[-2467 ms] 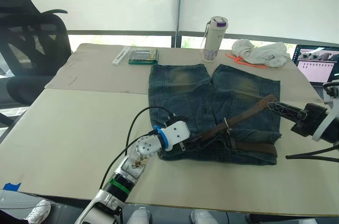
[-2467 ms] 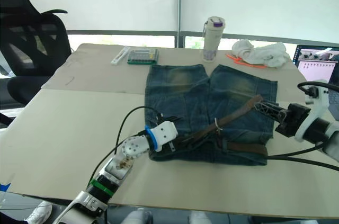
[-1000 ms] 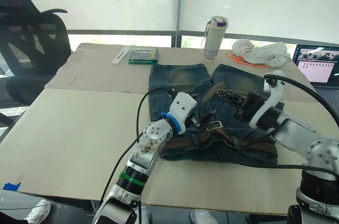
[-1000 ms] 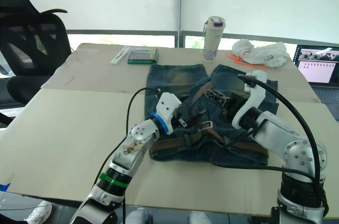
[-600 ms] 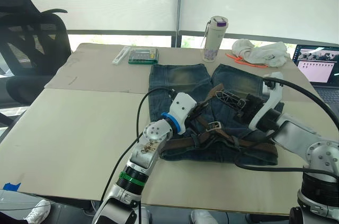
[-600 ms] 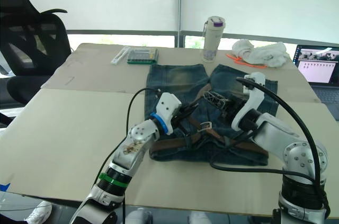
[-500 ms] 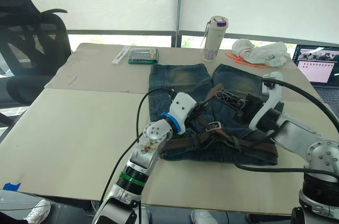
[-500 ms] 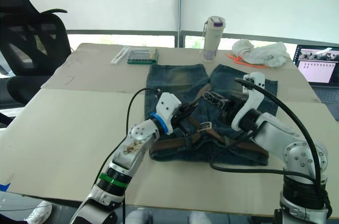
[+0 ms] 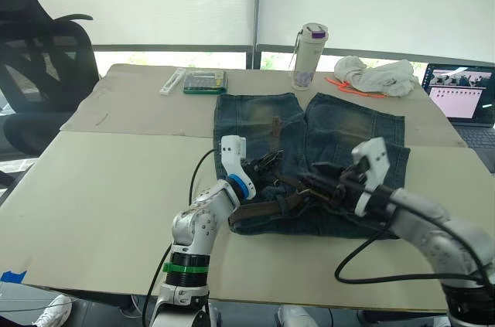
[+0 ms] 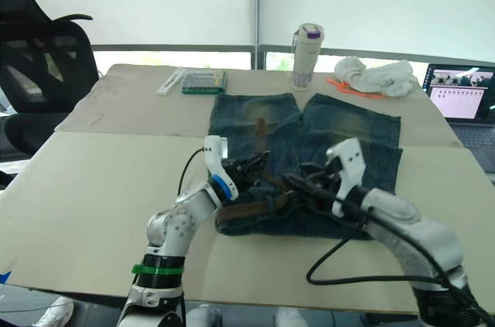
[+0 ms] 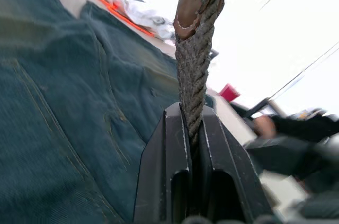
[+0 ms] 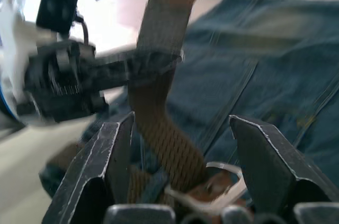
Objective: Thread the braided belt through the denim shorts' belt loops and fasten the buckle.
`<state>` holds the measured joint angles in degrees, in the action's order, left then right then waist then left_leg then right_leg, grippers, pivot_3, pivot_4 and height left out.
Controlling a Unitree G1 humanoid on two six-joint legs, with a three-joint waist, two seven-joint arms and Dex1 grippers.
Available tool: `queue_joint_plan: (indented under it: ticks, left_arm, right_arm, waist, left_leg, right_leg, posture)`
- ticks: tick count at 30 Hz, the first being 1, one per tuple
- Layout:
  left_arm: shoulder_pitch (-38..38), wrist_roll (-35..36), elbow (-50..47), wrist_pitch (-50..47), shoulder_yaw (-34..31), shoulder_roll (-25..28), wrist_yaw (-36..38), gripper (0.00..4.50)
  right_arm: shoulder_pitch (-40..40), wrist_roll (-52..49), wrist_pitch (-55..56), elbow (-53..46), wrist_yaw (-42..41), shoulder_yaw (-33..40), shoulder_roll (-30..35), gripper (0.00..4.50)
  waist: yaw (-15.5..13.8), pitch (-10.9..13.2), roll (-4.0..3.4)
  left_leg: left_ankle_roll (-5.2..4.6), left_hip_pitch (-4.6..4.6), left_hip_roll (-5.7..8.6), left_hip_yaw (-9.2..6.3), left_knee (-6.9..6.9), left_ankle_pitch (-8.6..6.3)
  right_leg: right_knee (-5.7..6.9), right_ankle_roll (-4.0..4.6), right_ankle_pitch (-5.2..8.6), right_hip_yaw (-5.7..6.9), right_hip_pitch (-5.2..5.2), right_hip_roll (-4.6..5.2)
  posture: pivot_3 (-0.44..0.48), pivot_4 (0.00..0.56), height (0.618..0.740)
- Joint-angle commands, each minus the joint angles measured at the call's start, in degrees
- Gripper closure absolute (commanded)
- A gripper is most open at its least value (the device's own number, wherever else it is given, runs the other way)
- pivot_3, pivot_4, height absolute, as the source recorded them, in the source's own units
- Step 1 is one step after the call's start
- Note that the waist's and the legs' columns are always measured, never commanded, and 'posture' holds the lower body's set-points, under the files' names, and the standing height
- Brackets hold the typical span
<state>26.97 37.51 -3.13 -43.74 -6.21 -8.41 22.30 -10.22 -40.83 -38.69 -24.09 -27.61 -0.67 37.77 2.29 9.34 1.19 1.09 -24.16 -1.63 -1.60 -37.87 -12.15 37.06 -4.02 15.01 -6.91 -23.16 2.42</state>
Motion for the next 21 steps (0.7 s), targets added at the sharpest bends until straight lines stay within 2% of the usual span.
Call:
queue_joint_plan:
  ticks: [1,6,9,14,16,21]
  left_arm:
    - [0.27,8.23,-2.08,-4.77,-3.27,0.11,0.24,4.5]
    - [-1.52,12.7,-3.1,-8.04,-4.75,3.01,0.99,4.5]
    - [-2.65,13.21,-3.48,-7.84,-4.48,4.93,1.41,4.5]
    - [-2.34,22.0,-2.16,-5.37,-13.89,3.95,-4.7,4.5]
    - [-2.5,24.09,-2.0,-5.39,-15.44,4.47,-5.94,4.5]
    - [-4.88,24.68,-3.68,-6.83,-13.16,5.93,-6.31,4.5]
  right_arm:
    - [2.52,6.04,3.59,0.82,-3.88,-4.33,0.27,1.33]
    - [4.78,14.94,4.61,5.74,-4.76,-8.57,1.94,1.33]
    - [5.15,15.75,4.28,6.45,-5.02,-7.99,1.06,1.33]
    - [6.39,16.72,3.73,6.88,-5.23,-6.51,1.36,1.33]
    - [6.47,16.97,3.85,7.16,-5.64,-6.14,1.49,1.33]
    - [6.62,17.03,4.31,6.85,-6.8,-5.45,1.06,1.33]
  waist:
    - [0.01,0.0,0.0]
    - [0.2,-0.01,0.03]
    - [0.27,-0.03,0.07]
    - [0.17,0.0,0.17]
    - [0.21,0.0,0.19]
    - [0.19,0.0,0.25]
  left_leg:
    - [0.0,0.0,0.0,0.0,0.0,0.0]
    - [0.0,0.13,0.0,0.01,0.0,0.0]
    - [0.01,0.27,-0.01,0.01,0.01,-0.01]
    - [0.02,0.57,-0.01,0.0,0.01,-0.01]
    - [0.02,0.67,-0.02,-0.01,0.03,-0.02]
    - [0.02,0.82,-0.01,-0.01,0.06,-0.03]
  right_leg:
    - [0.0,0.0,0.0,-0.01,0.0,0.0]
    - [0.0,0.0,0.0,-0.02,0.09,0.0]
    - [0.0,0.01,0.0,-0.02,0.2,-0.01]
    - [-0.11,0.01,0.01,0.0,0.59,0.0]
    - [-0.15,0.0,0.02,0.01,0.69,0.0]
    - [-0.23,0.0,0.02,0.01,0.86,0.0]
  posture:
    - [0.0,0.15,0.737]
    - [0.0,0.15,0.737]
    - [0.0,0.15,0.737]
    - [0.0,0.15,0.737]
    - [0.0,0.15,0.737]
    - [0.0,0.15,0.737]
